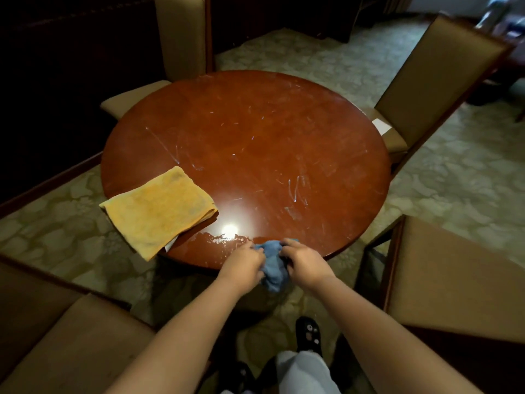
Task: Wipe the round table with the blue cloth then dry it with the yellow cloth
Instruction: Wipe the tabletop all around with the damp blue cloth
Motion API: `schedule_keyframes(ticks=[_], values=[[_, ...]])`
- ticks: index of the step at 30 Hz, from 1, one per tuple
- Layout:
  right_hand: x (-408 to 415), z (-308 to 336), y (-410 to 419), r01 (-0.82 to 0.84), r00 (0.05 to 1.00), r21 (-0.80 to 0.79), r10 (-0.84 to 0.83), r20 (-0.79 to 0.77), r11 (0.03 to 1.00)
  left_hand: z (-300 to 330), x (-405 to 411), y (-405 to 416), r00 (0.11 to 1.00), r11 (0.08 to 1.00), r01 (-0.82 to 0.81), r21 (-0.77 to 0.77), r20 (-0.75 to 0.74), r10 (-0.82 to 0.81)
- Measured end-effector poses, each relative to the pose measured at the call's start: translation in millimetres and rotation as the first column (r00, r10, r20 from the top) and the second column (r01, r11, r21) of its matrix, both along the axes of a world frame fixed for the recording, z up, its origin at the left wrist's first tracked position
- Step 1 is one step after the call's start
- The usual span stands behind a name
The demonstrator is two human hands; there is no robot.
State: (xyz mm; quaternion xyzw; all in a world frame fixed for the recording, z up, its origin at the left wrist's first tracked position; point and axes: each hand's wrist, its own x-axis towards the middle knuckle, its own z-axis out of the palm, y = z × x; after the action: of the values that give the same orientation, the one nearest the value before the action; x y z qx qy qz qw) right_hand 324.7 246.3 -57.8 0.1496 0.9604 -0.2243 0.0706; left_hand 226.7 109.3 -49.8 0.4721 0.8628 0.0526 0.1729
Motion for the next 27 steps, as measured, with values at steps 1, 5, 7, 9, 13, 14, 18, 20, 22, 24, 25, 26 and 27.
schedule_keyframes(ticks=[1,5,7,9,13,14,18,20,22,24,25,26,27], values=[[1.5,1.0,-3.1,0.017,1.0,-0.009,-0.017,0.005,1.0,0.9,-1.4,2.4,1.0,1.0,-0.014,-0.018,0.013,0.014],[26.3,-6.1,-18.6,0.081,0.996,-0.026,-0.082,-0.043,0.996,5.2,4.0,2.9,0.995,0.989,0.096,-0.109,-0.003,-0.097],[30.3,-8.1,-15.8,0.08,0.996,-0.023,-0.081,-0.047,0.997,4.3,4.8,5.0,0.989,0.984,0.143,-0.109,-0.023,-0.147],[24.0,-4.9,-3.8,0.13,0.991,-0.025,-0.13,-0.022,0.991,6.2,4.0,12.3,0.989,0.987,0.147,-0.072,-0.017,-0.148],[11.3,-5.0,10.9,0.267,0.963,-0.038,-0.268,-0.025,0.963,13.1,4.3,32.9,0.997,0.997,0.071,-0.015,0.026,-0.071],[13.7,-6.1,9.7,0.289,0.956,-0.041,-0.29,-0.031,0.956,14.4,6.3,34.2,0.997,0.998,0.065,-0.015,0.03,-0.065],[42.9,-12.2,0.3,0.323,0.942,-0.081,-0.329,-0.07,0.943,3.7,20.0,26.5,0.993,0.998,0.059,-0.034,0.106,-0.055],[47.5,-14.7,7.6,0.279,0.956,-0.058,-0.283,-0.074,0.959,-2.5,18.2,29.6,0.994,0.997,0.055,-0.053,0.098,-0.049],[39.1,-12.8,21.0,0.282,0.957,-0.044,-0.284,-0.066,0.959,-1.8,10.6,40.6,0.994,0.996,0.08,-0.04,0.073,-0.077],[28.1,-8.9,33.1,0.305,0.951,-0.034,-0.306,-0.048,0.952,2.1,5.1,53.1,0.99,0.99,0.137,-0.041,0.04,-0.135],[25.3,-8.3,36.5,0.303,0.952,-0.02,-0.304,-0.042,0.953,2.3,4.2,58.1,0.987,0.986,0.16,-0.046,0.02,-0.159],[24.9,-9.1,37.9,0.301,0.953,-0.012,-0.301,-0.043,0.954,1.3,4.4,61.3,0.983,0.981,0.183,-0.058,-0.008,-0.184],[28.1,-10.3,36.5,0.301,0.952,-0.007,-0.301,-0.051,0.953,-0.6,6.7,62.1,0.976,0.975,0.211,-0.072,-0.039,-0.214]])
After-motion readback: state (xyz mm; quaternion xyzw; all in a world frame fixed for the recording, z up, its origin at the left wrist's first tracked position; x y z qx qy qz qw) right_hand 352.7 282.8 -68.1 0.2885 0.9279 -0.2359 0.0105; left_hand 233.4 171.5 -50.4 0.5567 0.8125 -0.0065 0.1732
